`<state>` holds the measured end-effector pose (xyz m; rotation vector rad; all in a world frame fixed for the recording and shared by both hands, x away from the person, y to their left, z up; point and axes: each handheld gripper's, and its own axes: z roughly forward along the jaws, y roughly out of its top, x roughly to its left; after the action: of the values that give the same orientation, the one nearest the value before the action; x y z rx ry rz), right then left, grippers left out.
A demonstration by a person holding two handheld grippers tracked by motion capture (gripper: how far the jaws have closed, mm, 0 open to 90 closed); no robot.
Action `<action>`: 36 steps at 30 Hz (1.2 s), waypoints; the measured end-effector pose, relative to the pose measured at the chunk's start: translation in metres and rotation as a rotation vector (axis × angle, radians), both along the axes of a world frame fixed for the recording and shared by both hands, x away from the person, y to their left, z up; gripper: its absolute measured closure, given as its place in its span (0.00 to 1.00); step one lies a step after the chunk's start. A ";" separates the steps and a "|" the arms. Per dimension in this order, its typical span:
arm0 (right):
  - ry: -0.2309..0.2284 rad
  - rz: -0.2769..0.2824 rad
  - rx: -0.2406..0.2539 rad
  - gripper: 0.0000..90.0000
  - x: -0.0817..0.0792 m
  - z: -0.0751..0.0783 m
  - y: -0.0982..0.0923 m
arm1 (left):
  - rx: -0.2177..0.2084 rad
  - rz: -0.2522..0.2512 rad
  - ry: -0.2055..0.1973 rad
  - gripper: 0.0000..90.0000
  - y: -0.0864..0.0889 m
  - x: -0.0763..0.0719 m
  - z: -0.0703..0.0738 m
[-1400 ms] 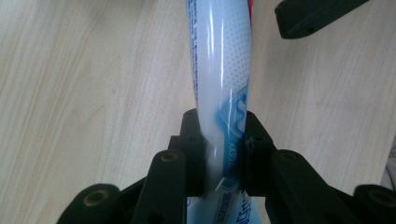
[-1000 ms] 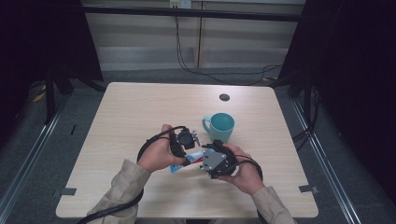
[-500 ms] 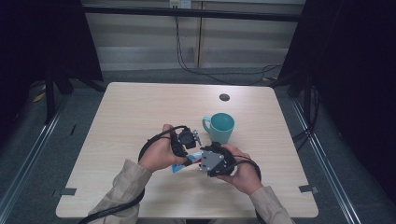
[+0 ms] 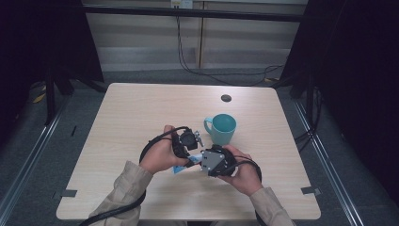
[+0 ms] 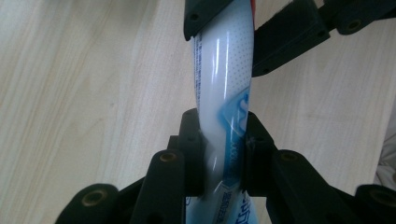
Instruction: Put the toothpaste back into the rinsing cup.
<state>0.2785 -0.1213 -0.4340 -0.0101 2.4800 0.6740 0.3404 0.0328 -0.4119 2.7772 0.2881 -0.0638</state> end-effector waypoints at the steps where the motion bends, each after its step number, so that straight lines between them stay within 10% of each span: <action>1: 0.000 0.000 0.000 0.65 0.000 0.000 0.000 | 0.000 0.000 0.000 0.82 0.000 0.000 0.000; 15: 0.073 -0.044 0.007 0.75 0.002 0.001 -0.002 | 0.011 -0.017 -0.059 0.80 -0.004 -0.004 -0.002; 36: -0.040 -0.031 -0.016 0.53 0.000 -0.004 0.002 | -0.067 0.010 -0.013 0.83 -0.001 0.000 0.007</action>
<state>0.2783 -0.1192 -0.4384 0.0084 2.4419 0.6355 0.3402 0.0319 -0.4047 2.7084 0.2916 -0.0523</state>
